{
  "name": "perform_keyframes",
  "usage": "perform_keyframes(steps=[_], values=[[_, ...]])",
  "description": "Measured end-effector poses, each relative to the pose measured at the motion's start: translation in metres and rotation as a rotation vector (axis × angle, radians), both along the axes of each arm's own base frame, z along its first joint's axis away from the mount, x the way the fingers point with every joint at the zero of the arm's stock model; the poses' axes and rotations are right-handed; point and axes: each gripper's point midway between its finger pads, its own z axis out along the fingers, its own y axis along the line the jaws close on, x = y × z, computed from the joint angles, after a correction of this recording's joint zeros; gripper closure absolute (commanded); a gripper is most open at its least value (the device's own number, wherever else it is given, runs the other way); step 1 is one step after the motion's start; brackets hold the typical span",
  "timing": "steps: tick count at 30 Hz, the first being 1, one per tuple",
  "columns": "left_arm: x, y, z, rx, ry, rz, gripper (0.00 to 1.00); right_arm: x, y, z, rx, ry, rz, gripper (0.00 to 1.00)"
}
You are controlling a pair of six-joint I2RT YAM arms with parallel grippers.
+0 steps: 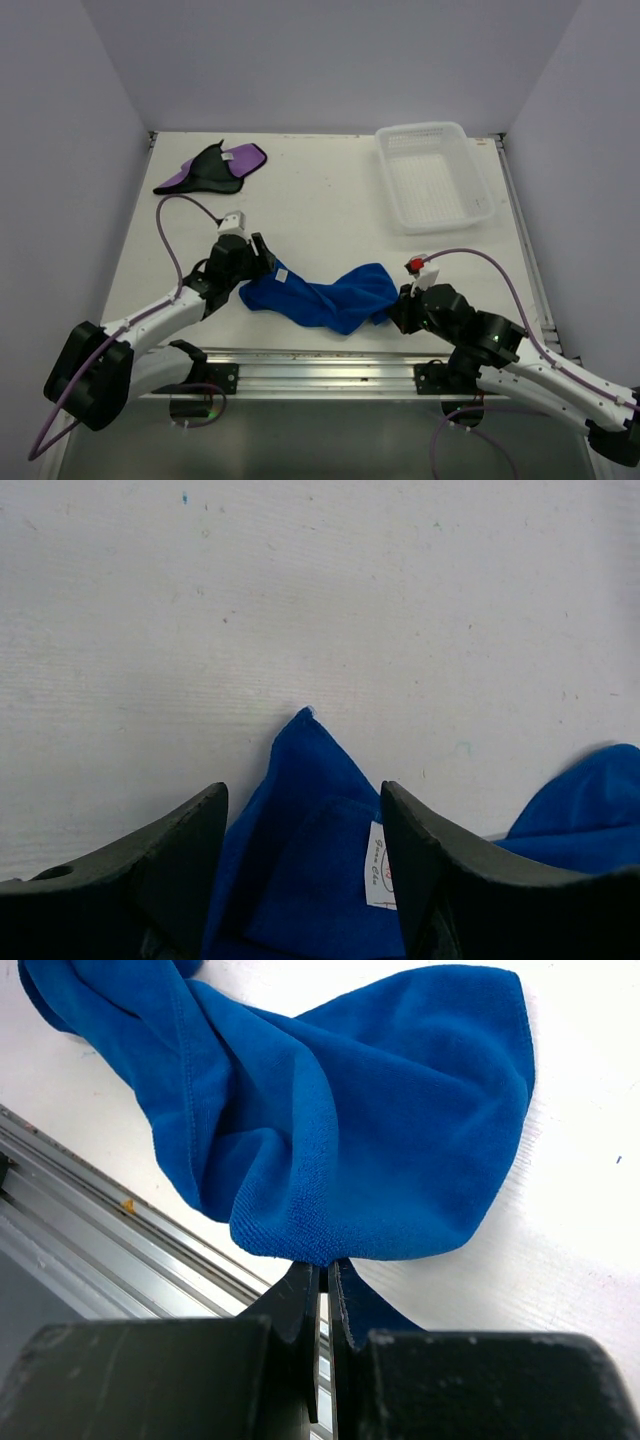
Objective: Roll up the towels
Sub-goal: Flatten the towel
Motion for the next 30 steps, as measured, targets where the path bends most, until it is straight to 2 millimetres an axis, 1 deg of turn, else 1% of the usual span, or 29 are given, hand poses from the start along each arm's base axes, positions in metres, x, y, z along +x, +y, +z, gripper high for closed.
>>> perform_keyframes(steps=[4,10,18,22,24,28,29,30], values=[[-0.003,-0.004,-0.004,-0.025,-0.004,-0.033,0.37,0.0,0.0,0.0,0.001,0.0,0.0,1.0],[-0.001,-0.016,0.001,-0.064,-0.039,-0.096,0.39,0.0,0.0,-0.001,-0.005,0.003,-0.001,1.0],[-0.008,-0.021,-0.014,-0.059,-0.007,-0.14,0.46,0.001,0.0,-0.001,-0.007,0.001,-0.004,1.0],[-0.009,-0.021,-0.016,-0.06,-0.01,-0.151,0.51,0.001,-0.001,-0.002,-0.012,0.003,-0.006,1.0],[-0.008,-0.022,-0.015,-0.063,-0.014,-0.153,0.57,0.001,-0.001,-0.002,-0.012,0.003,-0.006,1.0],[-0.009,-0.023,-0.015,-0.06,-0.019,-0.162,0.77,0.001,-0.001,-0.002,-0.012,0.003,-0.006,1.0],[-0.009,-0.023,-0.015,-0.057,-0.021,-0.165,0.86,0.001,-0.001,-0.002,-0.012,0.003,-0.006,1.0],[-0.009,-0.022,-0.016,-0.056,-0.021,-0.166,0.9,0.001,-0.001,-0.002,-0.013,0.003,-0.006,1.0]])
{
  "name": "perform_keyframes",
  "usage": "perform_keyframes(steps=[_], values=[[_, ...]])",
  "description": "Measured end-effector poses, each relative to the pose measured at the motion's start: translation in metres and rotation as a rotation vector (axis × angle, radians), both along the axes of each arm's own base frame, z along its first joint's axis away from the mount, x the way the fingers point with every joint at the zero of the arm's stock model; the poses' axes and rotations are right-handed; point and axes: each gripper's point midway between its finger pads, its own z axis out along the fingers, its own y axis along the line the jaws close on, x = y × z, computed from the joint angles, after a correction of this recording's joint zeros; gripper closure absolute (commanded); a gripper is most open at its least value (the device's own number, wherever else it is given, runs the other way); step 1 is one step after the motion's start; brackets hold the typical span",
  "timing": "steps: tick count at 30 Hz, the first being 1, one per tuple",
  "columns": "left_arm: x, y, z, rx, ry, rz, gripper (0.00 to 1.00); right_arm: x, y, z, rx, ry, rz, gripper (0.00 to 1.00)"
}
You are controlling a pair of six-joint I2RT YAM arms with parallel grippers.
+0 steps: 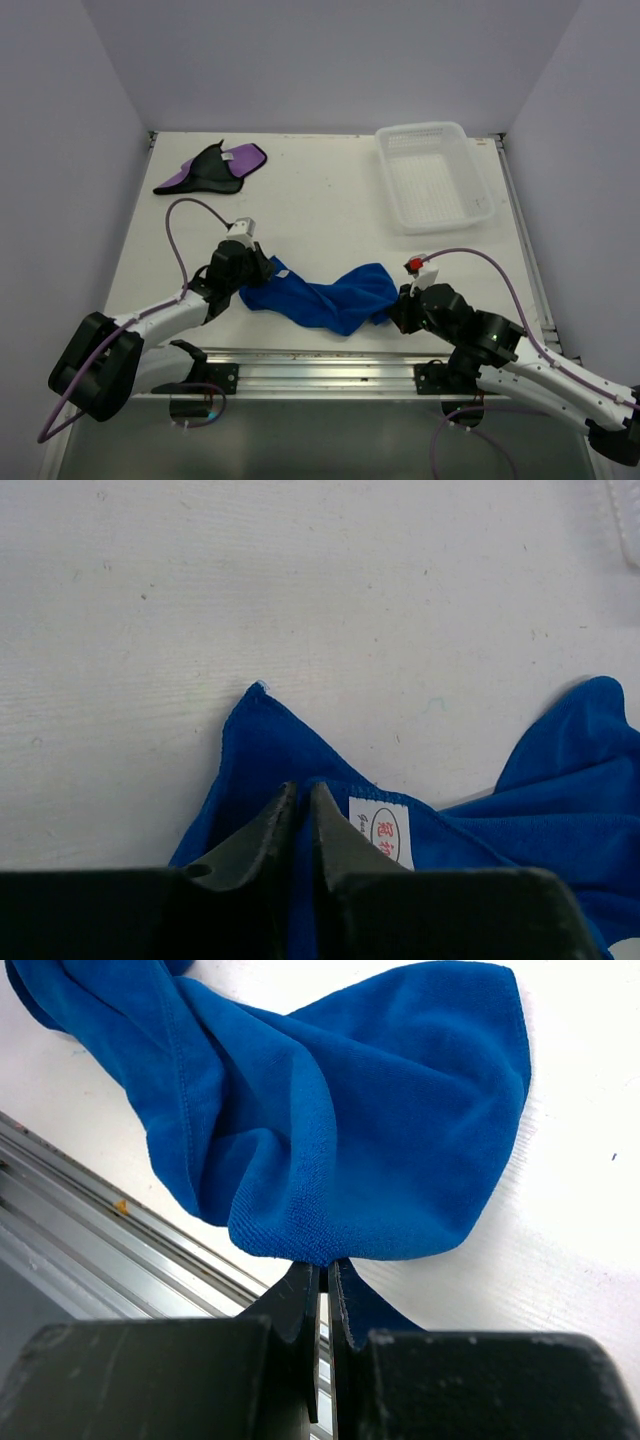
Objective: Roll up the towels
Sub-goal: Flatten the towel
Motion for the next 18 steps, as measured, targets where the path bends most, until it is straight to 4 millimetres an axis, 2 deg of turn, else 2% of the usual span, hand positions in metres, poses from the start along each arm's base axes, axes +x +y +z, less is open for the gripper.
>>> perform_keyframes(steps=[1,2,11,15,18], values=[[-0.001,0.0,-0.001,0.003,0.0,-0.002,0.99,0.0,0.0,0.0,0.0,0.001,0.0,1.0],[-0.001,0.001,-0.003,0.006,0.002,-0.003,1.0,0.0,0.0,0.0,-0.001,0.001,0.0,1.0],[-0.001,0.002,-0.003,0.013,-0.002,-0.001,1.0,0.0,0.0,-0.002,-0.011,0.007,-0.001,1.0],[0.002,0.009,0.008,0.019,-0.036,0.034,1.0,0.001,-0.001,-0.002,-0.014,0.003,-0.008,1.0],[0.004,0.017,0.024,0.019,-0.085,0.076,1.0,0.003,-0.003,-0.003,-0.021,-0.002,-0.019,1.0]])
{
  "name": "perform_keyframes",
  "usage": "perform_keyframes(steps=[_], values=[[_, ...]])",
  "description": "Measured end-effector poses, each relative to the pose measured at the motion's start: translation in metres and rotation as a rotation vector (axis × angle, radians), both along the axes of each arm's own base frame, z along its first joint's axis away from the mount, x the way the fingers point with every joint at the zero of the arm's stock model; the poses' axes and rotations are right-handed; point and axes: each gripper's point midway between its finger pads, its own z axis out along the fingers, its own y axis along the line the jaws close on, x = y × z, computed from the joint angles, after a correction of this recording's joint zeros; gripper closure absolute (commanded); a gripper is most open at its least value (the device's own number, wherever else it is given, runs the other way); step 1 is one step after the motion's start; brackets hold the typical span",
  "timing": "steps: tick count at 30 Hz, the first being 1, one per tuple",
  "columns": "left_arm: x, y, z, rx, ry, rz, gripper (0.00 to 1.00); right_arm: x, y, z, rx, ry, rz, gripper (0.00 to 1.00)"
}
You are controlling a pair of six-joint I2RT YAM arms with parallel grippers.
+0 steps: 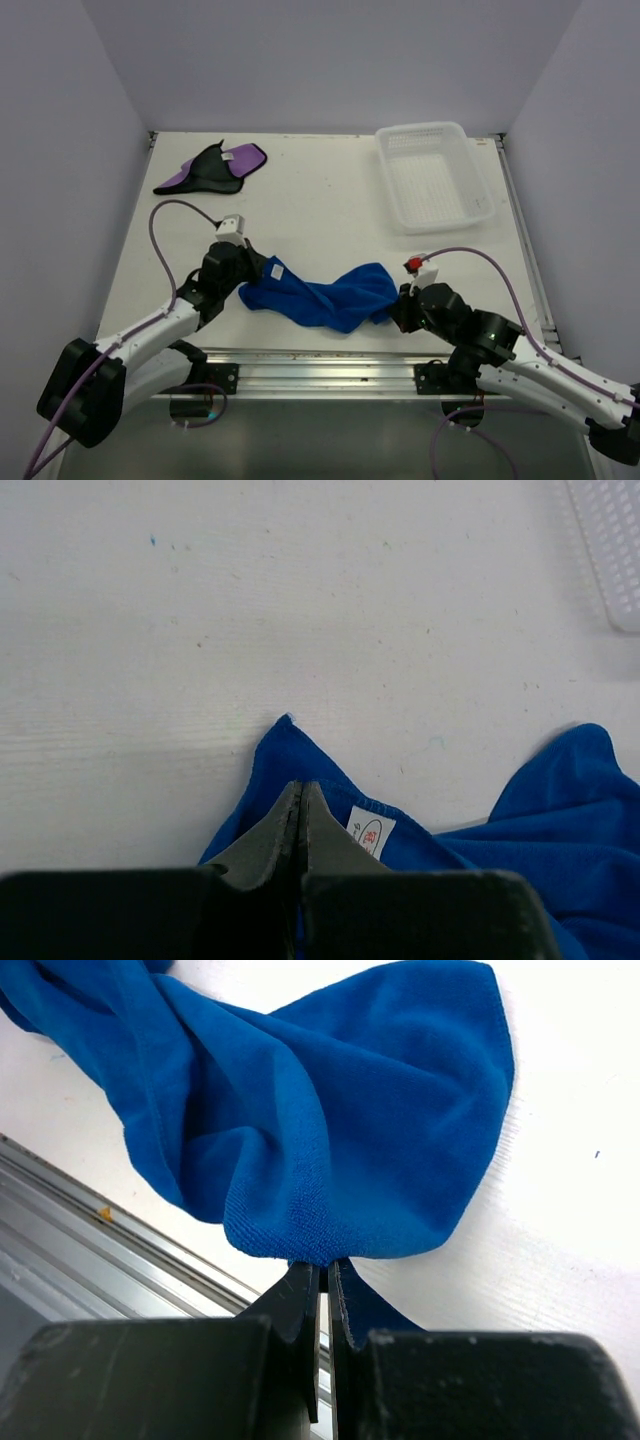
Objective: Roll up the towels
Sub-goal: Flatten the towel
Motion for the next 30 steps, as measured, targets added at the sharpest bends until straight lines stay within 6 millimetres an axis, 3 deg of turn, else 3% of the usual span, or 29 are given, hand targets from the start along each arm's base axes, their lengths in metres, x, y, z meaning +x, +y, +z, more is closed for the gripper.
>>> perform_keyframes(steps=[5,9,15,17,20,22,23,25,28,30], values=[[0.007,0.014,0.034,-0.001,-0.082,0.076,1.0,0.006,-0.003,-0.001,-0.044,-0.003,-0.03,1.0],[0.018,0.02,0.066,-0.002,-0.137,0.132,1.0,0.018,0.0,0.015,-0.076,-0.03,-0.052,1.0],[0.043,0.026,0.124,0.006,-0.192,0.217,1.0,0.067,0.035,0.074,-0.137,-0.125,-0.083,1.0],[0.057,0.029,0.152,0.014,-0.212,0.261,1.0,0.091,0.049,0.093,-0.134,-0.146,-0.096,1.0],[0.08,0.042,0.195,0.01,-0.247,0.334,1.0,0.138,0.046,0.118,-0.113,-0.156,-0.166,1.0],[0.097,0.06,0.224,0.003,-0.272,0.398,1.0,0.168,0.036,0.135,-0.12,-0.174,-0.22,1.0],[0.104,0.073,0.239,-0.001,-0.287,0.437,1.0,0.18,0.036,0.155,-0.108,-0.204,-0.228,1.0],[0.112,0.095,0.263,-0.008,-0.316,0.499,1.0,0.203,0.041,0.174,-0.106,-0.226,-0.232,1.0],[0.112,0.123,0.296,-0.018,-0.364,0.574,1.0,0.217,0.053,0.207,-0.078,-0.283,-0.2,1.0],[0.105,0.13,0.309,-0.026,-0.39,0.595,1.0,0.216,0.056,0.216,-0.07,-0.304,-0.177,1.0]])
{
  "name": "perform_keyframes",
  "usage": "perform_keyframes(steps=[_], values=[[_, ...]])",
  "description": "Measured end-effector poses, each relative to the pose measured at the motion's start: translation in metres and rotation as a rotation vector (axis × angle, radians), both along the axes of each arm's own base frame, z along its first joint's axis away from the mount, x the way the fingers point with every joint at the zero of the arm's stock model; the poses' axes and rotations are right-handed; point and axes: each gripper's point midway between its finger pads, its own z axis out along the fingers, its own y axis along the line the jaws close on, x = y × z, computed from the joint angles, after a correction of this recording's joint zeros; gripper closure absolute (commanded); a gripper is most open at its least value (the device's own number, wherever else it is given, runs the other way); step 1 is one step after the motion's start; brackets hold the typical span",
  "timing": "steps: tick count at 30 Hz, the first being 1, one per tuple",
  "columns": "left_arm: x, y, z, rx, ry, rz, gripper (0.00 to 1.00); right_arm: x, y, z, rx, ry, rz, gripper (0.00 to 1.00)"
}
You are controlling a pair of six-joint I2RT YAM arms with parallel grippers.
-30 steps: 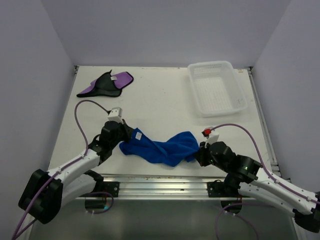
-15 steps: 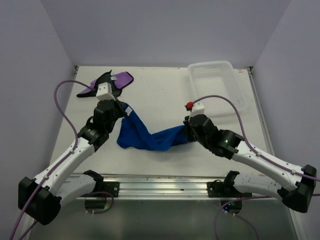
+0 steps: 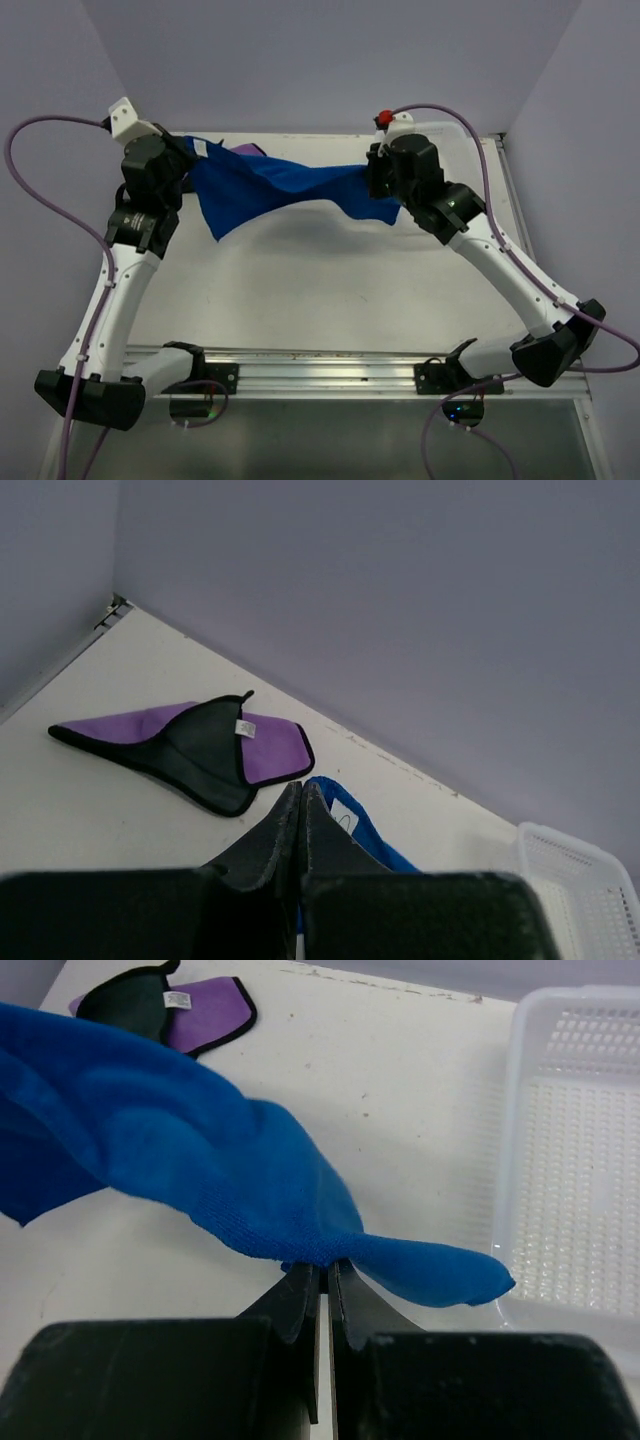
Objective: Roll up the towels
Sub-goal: Flatten the towel
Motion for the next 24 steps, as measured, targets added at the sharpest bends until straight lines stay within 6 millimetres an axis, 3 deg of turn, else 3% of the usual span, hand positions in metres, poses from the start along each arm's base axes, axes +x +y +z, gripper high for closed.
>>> perform_keyframes(steps=[3,6,13,15,17,21,24], values=[[-0.023,0.006,-0.007,-0.002,-0.002,0.009,1.0,-0.01,0.001,-0.004,-0.009,0.005,0.046,0.93],[-0.056,0.012,-0.041,-0.021,0.029,0.017,1.0,-0.028,-0.003,-0.033,-0.02,0.054,0.091,0.91],[-0.111,0.015,-0.15,-0.076,0.177,0.016,1.0,-0.105,-0.021,-0.183,-0.081,0.376,0.185,0.89],[-0.119,0.016,-0.168,-0.078,0.209,0.014,1.0,-0.118,-0.021,-0.205,-0.092,0.445,0.208,0.81],[-0.124,0.016,-0.182,-0.08,0.234,0.017,1.0,-0.12,-0.016,-0.212,-0.089,0.471,0.226,0.75],[-0.126,0.016,-0.197,-0.085,0.26,0.021,1.0,-0.113,-0.003,-0.214,-0.086,0.498,0.252,0.42],[-0.129,0.017,-0.209,-0.081,0.284,0.023,1.0,-0.099,0.008,-0.209,-0.088,0.497,0.261,0.36]])
